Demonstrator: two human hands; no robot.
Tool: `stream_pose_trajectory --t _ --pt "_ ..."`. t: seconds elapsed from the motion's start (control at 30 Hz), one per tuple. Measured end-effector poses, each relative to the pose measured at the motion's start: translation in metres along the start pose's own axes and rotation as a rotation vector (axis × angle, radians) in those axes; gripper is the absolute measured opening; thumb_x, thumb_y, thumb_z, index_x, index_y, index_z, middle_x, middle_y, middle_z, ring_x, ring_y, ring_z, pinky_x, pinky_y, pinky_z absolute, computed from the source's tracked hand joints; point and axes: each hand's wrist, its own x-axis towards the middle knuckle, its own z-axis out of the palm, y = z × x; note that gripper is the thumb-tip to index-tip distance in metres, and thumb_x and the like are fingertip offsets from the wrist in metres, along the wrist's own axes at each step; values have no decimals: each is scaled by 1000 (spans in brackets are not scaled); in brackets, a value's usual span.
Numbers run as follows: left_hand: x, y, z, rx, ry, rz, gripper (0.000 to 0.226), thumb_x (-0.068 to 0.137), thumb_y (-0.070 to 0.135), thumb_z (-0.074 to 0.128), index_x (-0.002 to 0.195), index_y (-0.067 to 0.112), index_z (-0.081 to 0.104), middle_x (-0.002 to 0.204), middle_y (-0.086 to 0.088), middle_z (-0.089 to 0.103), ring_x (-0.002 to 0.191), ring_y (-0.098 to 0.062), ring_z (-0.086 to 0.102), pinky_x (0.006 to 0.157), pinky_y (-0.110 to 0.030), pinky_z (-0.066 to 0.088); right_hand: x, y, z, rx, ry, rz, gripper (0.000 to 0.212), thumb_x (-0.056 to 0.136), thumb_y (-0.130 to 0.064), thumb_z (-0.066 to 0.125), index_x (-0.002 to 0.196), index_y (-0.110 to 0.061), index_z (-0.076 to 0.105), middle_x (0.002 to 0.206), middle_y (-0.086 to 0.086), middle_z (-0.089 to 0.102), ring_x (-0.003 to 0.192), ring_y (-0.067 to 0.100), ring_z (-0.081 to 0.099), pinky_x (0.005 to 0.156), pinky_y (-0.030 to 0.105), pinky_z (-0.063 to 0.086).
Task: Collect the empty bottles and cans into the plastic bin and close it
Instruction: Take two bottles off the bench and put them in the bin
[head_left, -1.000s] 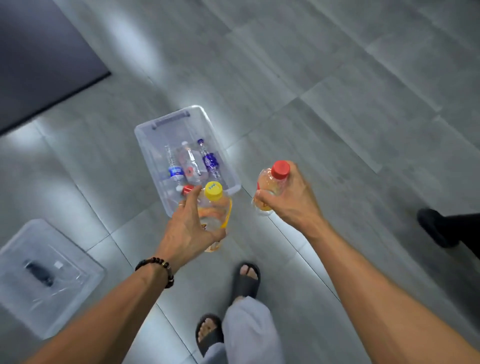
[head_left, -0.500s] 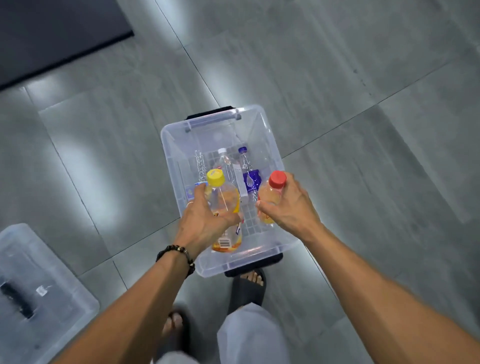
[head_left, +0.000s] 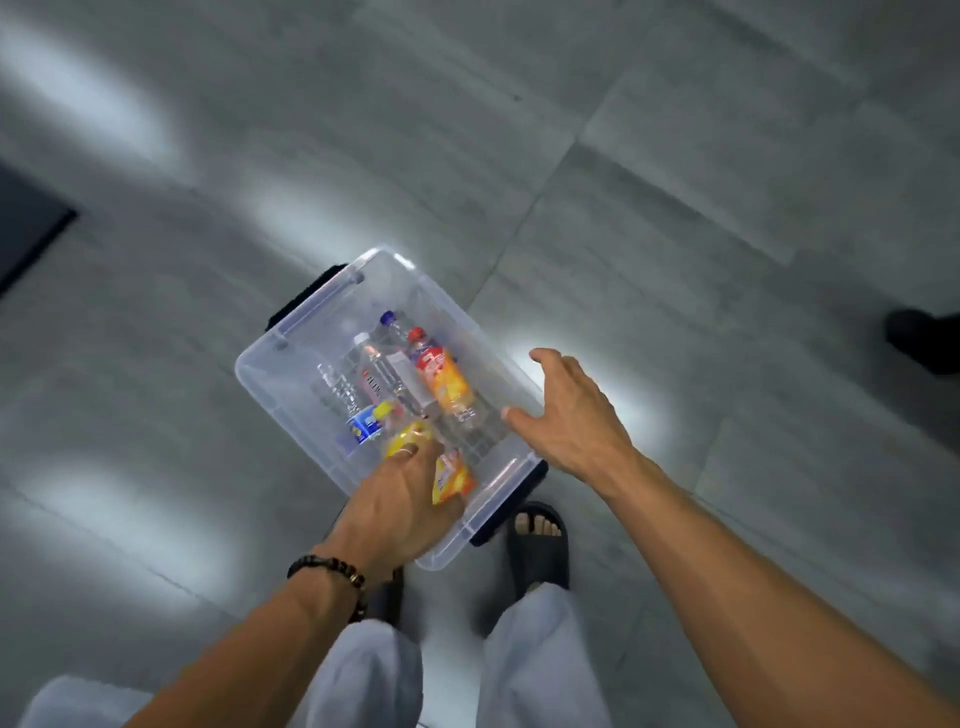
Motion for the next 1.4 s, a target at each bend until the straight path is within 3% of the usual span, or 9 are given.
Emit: stream_pose_trajectory --t 0.17,0.4,0.6,0.97,1.4 --pt "-20 75 -14 275 -19 282 50 87 42 54 130 17 46 123 -6 60 106 -28 60 86 -38 51 -69 39 -55 106 186 132 69 89 -41 59 147 -23 26 149 1 36 127 26 45 97 36 39" --pt "-67 197 30 513 -94 600 56 89 46 52 139 22 39 133 -2 53 117 -23 54 92 -35 47 -190 139 -100 267 414 367 68 89 -42 60 146 -24 29 145 -1 38 126 24 44 95 35 38" --pt "-116 304 145 630 -209 819 55 91 46 52 140 25 38 138 4 49 123 -19 49 96 -30 41 -314 271 -108 400 592 564 66 87 -41 63 144 -22 34 138 2 45 127 23 44 97 34 38" --pt "-212 449 396 913 -543 1134 53 91 47 48 139 28 36 137 8 46 125 -16 46 98 -29 40 -565 491 -44 548 657 1031 61 81 -41 68 134 -19 47 131 5 56 122 25 53 97 32 41" --pt "-236 571 642 1243 -945 1417 60 89 47 53 142 25 35 134 6 47 120 -15 49 98 -28 41 -694 647 62 791 677 1409 63 84 -43 65 139 -21 43 135 1 56 124 21 52 96 32 42"
